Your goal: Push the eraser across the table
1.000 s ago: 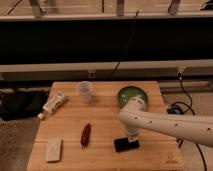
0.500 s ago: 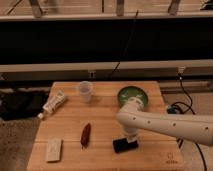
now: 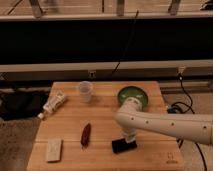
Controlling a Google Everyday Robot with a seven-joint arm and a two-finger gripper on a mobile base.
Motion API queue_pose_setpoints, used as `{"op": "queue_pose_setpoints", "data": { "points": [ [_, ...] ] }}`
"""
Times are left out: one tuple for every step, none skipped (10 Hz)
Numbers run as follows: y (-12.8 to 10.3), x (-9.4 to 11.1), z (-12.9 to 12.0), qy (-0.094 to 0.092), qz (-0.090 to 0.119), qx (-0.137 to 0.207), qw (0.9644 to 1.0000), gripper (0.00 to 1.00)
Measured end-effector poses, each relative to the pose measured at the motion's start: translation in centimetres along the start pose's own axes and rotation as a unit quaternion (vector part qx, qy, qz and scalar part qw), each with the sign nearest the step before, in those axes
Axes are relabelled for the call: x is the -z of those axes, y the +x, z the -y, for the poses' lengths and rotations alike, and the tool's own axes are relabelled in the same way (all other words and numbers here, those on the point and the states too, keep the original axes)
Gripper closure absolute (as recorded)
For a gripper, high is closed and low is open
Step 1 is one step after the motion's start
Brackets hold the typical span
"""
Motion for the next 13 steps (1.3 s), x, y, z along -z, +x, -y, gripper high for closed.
{"op": "queue_pose_setpoints", "data": {
  "points": [
    [0.0, 0.1, -0.1, 0.0, 0.0, -0.001, 1.0, 0.99],
    [0.0, 0.1, 0.0, 0.0, 0.0, -0.001, 1.0, 0.99],
    [-0.1, 0.1, -0.1, 0.0, -0.001, 0.002, 1.0, 0.99],
    [-0.5, -0.1, -0.1, 0.001, -0.003, 0.008, 1.0, 0.99],
    [-0.7, 0.0, -0.1, 0.0, -0.002, 0.008, 1.0, 0.99],
    [-0.9, 0.1, -0.1, 0.0, -0.002, 0.01, 1.0, 0.99],
    [-0.9, 0.2, -0.1, 0.0, -0.001, 0.011, 0.9999, 0.99],
    [-1.0, 0.2, -0.1, 0.0, -0.002, 0.012, 0.9999, 0.99],
    [-1.1, 0.2, -0.1, 0.0, -0.004, 0.015, 0.9999, 0.99],
    [-1.6, 0.1, -0.1, 0.0, -0.006, 0.021, 0.9998, 0.99],
    [-2.1, 0.1, -0.1, 0.001, -0.005, 0.026, 0.9997, 0.99],
    [-2.1, 0.2, -0.1, 0.001, -0.005, 0.024, 0.9997, 0.99],
    [-2.2, 0.3, -0.1, 0.001, -0.004, 0.025, 0.9997, 0.99]
  ]
}}
